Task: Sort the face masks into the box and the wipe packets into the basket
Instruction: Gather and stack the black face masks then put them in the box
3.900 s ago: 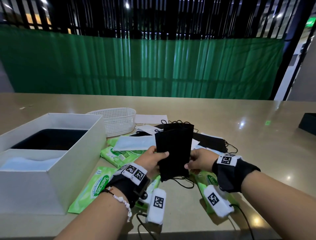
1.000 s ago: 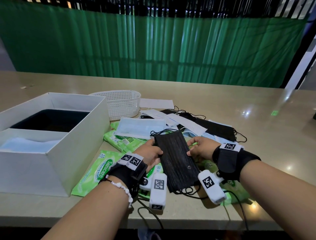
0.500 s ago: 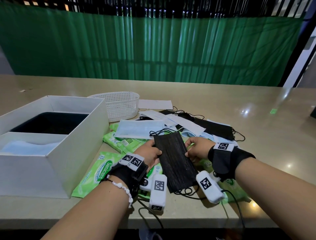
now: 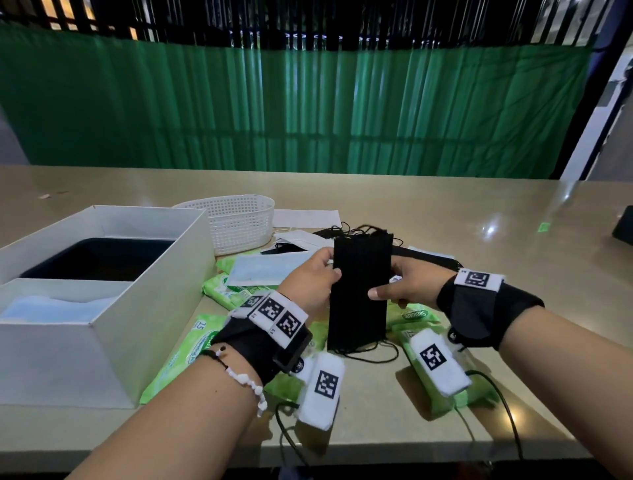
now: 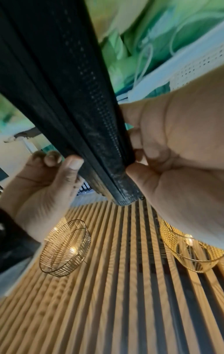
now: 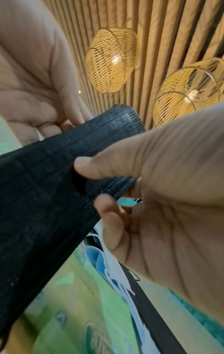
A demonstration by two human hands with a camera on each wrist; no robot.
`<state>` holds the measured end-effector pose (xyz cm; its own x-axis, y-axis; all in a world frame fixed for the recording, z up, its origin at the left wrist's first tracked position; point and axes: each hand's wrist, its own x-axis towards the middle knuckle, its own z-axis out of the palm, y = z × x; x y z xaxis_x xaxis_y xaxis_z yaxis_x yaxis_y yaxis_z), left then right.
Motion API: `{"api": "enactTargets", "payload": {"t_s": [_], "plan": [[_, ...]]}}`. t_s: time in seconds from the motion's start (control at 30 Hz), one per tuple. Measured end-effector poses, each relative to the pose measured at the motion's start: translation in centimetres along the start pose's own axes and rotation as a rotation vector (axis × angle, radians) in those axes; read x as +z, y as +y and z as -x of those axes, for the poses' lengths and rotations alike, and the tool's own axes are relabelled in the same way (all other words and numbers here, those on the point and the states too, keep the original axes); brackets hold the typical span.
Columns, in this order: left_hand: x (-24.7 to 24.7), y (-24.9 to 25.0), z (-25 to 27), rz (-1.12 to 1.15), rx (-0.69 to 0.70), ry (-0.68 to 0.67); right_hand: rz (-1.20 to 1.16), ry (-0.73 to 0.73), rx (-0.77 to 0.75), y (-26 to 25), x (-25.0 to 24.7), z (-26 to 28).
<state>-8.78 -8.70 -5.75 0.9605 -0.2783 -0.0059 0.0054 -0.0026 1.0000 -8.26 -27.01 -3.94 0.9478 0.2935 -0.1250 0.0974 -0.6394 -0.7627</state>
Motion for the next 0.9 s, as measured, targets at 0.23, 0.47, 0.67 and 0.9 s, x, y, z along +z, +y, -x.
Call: {"api": "enactTargets", "payload": {"t_s": [0.23,0.47,0.67,0.9], "plan": [[1.0,-2.7,0.5,-0.145,-0.040,-0.009,0.025,0.016,-0.007,1.2,1.2,-0.1],[-0.3,-1.7,0.5,-0.363,-0.047,-0.007,-0.070,0.131,-0.083,0.0,0.4,-0.1],[-2.6,3.7,1.8,-0.250,0.089,0.064,-0.086,0.250,-0.189,-3.7,-0.8,-1.4],[-6.3,9.1,3.4,-0.330,0.249,0.248,-0.070,0.138,-0.260,-8.3,0.0,-3.1]]}}
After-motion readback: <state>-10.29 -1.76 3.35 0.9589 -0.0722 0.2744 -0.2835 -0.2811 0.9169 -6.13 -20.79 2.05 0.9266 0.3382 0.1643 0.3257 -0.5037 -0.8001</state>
